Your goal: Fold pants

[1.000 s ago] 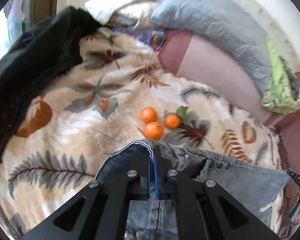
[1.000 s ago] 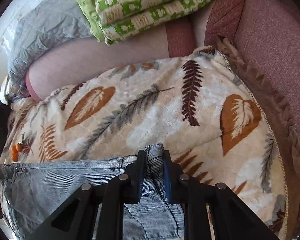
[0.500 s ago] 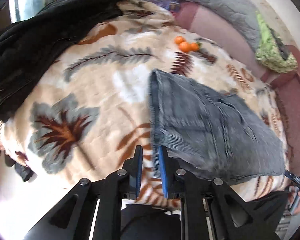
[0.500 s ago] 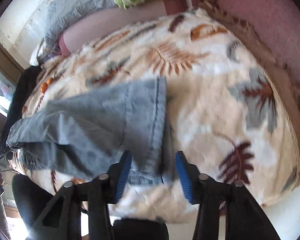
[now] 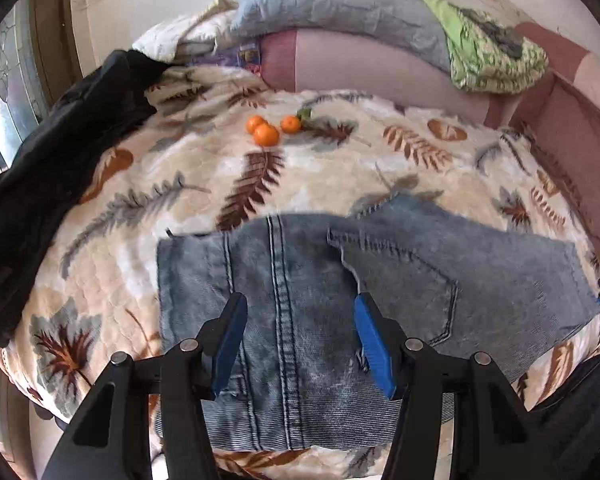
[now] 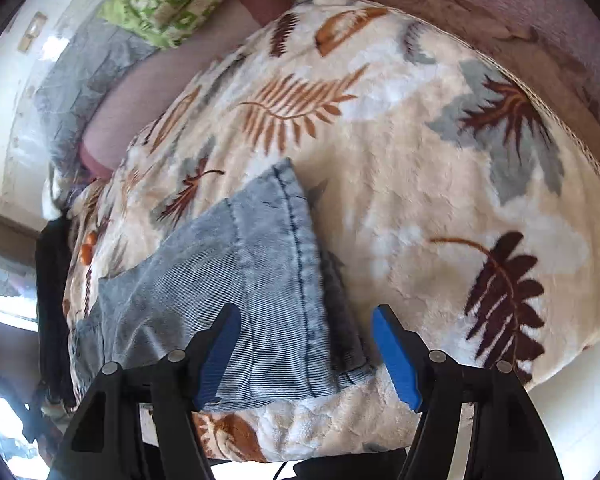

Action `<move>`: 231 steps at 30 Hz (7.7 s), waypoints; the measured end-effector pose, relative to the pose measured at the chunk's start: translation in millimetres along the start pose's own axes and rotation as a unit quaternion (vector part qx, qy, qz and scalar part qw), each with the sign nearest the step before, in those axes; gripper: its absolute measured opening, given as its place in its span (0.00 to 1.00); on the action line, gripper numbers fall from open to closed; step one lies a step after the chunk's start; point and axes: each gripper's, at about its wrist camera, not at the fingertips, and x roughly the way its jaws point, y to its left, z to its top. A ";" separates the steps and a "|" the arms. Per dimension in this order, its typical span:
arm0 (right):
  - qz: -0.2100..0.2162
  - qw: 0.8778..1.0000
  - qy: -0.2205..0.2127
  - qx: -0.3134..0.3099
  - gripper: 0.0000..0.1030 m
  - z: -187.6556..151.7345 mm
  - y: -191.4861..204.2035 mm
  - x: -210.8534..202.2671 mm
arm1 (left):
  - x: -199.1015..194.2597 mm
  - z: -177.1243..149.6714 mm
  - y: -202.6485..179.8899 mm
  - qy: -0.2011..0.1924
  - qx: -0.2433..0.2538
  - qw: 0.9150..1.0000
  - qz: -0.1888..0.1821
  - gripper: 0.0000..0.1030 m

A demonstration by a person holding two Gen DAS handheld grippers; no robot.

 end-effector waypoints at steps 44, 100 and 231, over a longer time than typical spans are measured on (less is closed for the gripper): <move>0.008 0.996 0.088 -0.003 0.32 -22.6 7.2 33.7 | 31.9 -24.5 20.3 0.052 -0.012 0.999 -0.001 0.73; -0.044 0.852 0.158 -0.497 0.05 -68.9 418.3 250.0 | 40.0 -33.3 -34.0 -0.028 0.020 0.999 -0.013 0.82; 0.179 0.963 -0.051 0.195 0.94 -60.8 -44.8 -3.5 | -4.6 -2.3 -161.5 -0.048 0.047 0.997 -0.028 0.96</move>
